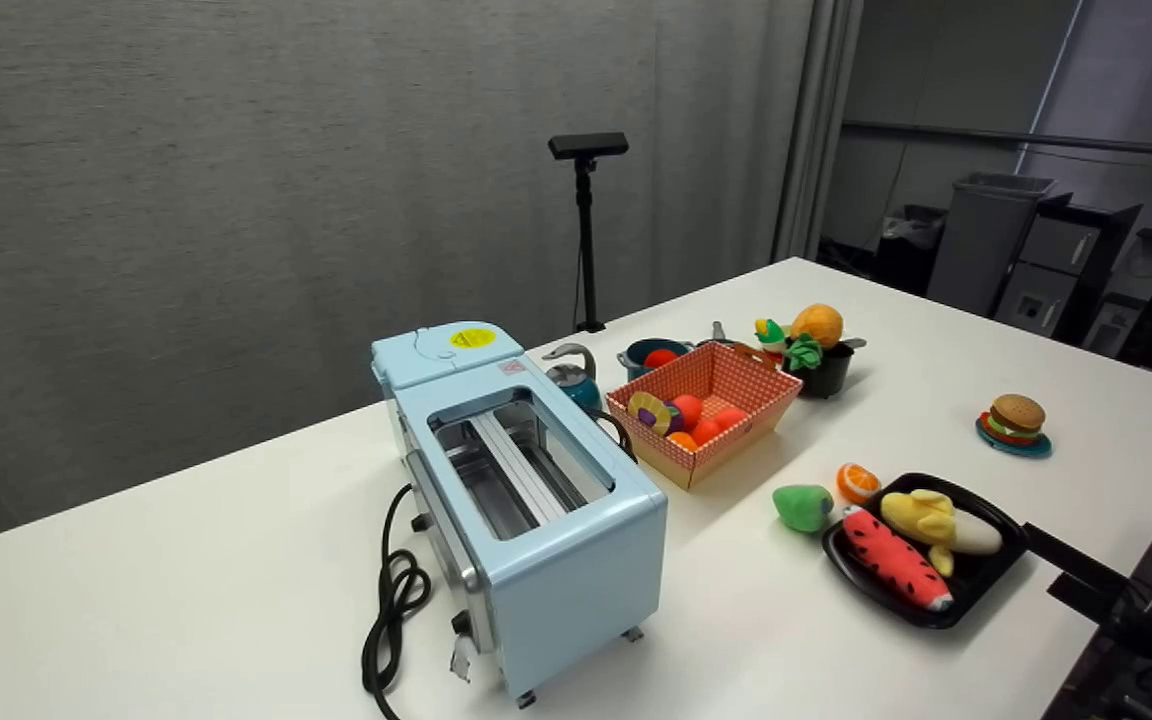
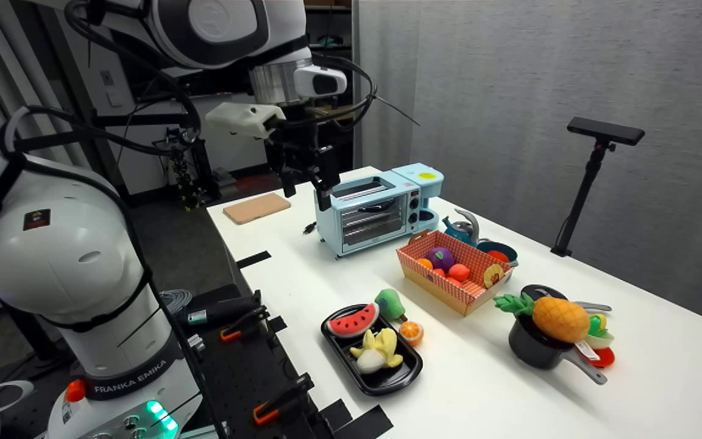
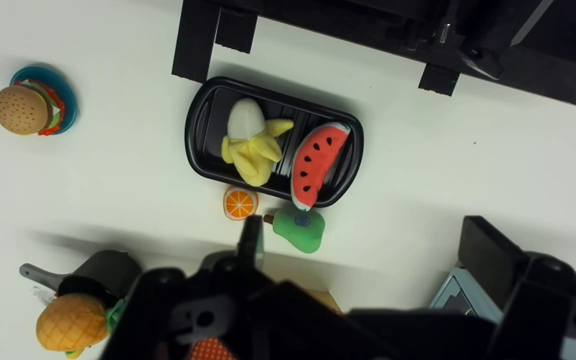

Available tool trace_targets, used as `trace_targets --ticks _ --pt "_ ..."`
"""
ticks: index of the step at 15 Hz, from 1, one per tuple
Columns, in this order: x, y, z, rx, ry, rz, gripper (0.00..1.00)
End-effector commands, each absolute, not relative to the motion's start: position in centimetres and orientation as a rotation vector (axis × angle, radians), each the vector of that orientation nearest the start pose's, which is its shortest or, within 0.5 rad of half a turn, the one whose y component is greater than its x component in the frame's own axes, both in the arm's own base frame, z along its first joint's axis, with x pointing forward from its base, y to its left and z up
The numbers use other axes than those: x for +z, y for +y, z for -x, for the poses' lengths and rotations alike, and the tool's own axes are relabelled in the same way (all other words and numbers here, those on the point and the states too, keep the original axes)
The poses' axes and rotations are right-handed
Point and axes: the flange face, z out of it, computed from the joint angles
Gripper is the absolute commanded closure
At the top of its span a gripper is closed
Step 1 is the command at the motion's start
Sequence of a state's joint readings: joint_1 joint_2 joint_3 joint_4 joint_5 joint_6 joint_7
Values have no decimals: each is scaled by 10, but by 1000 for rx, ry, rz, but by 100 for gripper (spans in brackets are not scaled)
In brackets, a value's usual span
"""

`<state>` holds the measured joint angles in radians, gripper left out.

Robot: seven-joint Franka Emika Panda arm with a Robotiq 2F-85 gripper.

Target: Move the pineapple plush toy from the pot to the box

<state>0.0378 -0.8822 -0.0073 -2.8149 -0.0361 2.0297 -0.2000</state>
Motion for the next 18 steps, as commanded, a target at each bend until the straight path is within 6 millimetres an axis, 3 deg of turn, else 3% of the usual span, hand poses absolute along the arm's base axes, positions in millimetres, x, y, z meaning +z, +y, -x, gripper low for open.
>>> trace_targets --ticks 1,7,11,18 --pt "441 7 -295 -149 -391 3149 0" --pt "440 6 -311 -157 -362 3156 0" --pt "441 -9 -321 -213 -270 3154 0" --pt "442 -50 -349 -392 52 3126 0"
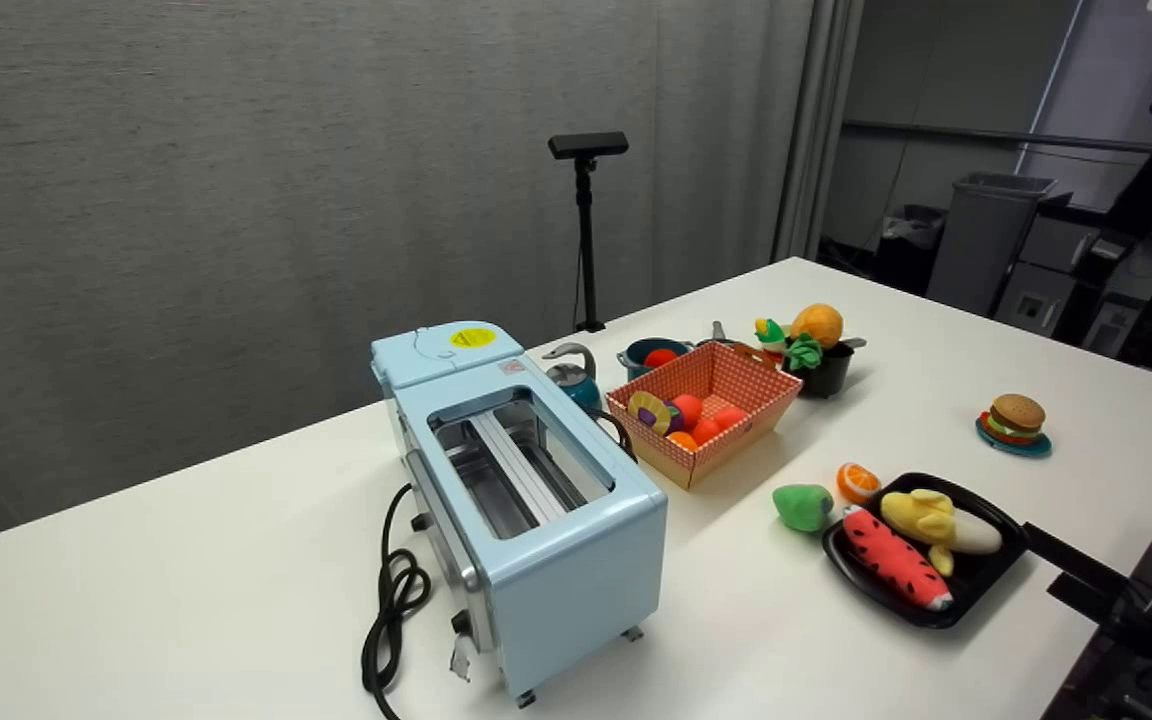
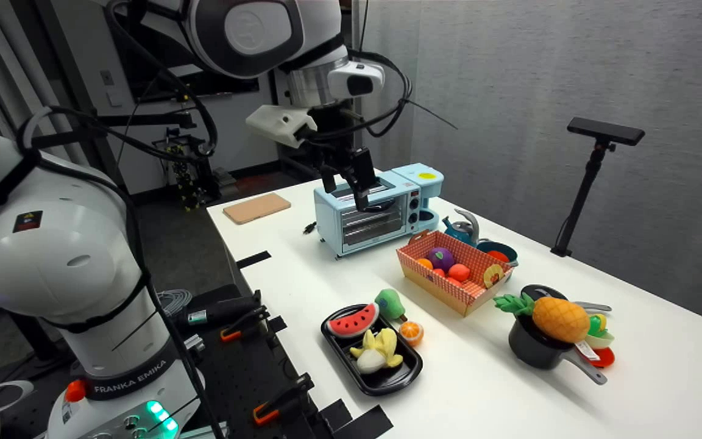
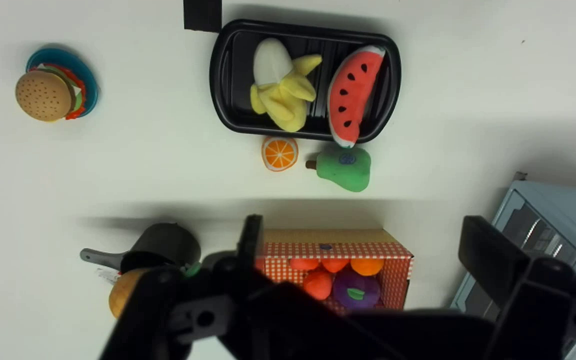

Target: Move the pineapple plush toy from the pot to the box

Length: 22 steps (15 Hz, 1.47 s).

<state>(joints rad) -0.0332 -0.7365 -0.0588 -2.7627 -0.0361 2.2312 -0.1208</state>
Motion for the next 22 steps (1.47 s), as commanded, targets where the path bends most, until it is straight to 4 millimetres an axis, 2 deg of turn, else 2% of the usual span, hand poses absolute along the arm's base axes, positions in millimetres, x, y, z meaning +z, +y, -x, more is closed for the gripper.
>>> trace_targets --ticks 1,4,10,11,14,15,19,22 --pt "443 -56 -352 -423 105 3120 0" --pt "444 -74 -361 -464 256 3096 0" --pt "446 -101 -377 -408 492 3059 0" --pt "451 -111 -377 -404 516 3054 0" --pt "462 -124 -384 -462 561 3033 0" --pt "451 -114 -376 -435 504 3059 0" --pt "459 -121 -380 -456 524 3052 0" --pt "474 -123 -387 -476 530 3056 0"
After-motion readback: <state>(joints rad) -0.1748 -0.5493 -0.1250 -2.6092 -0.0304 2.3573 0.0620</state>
